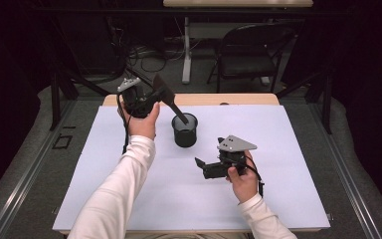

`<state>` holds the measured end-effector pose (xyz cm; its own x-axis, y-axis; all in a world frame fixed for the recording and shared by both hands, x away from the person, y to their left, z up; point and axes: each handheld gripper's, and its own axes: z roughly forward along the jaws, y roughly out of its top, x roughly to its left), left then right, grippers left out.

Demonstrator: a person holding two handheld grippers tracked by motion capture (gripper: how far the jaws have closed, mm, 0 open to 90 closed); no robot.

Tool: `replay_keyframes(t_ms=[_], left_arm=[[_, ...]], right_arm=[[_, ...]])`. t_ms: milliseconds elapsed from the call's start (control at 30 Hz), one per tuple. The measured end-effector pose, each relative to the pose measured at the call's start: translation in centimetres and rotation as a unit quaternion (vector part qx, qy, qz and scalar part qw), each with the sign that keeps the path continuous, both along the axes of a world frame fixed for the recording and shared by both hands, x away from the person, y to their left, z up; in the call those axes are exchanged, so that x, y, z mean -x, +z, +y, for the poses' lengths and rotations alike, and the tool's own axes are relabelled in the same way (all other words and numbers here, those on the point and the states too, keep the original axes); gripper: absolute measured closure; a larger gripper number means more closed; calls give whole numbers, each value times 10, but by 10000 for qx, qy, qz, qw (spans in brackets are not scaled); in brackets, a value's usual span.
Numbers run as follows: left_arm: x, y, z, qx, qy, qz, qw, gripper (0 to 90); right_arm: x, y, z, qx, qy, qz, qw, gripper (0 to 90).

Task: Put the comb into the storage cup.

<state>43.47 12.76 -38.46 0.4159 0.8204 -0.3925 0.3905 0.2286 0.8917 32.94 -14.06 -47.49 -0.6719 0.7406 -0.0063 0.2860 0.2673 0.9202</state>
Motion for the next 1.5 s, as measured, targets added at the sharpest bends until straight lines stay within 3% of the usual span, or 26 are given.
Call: replay_keyframes(t_ms=[933,1500], left_arm=[[-14,-19,-6,-77,105,270,9996,840],[-22,-35,-7,-18,179,515,9985,841]], right_arm=[[0,0,-2,-21,19,-9,10000,7],[1,0,-2,-9,5,0,10000,13]])
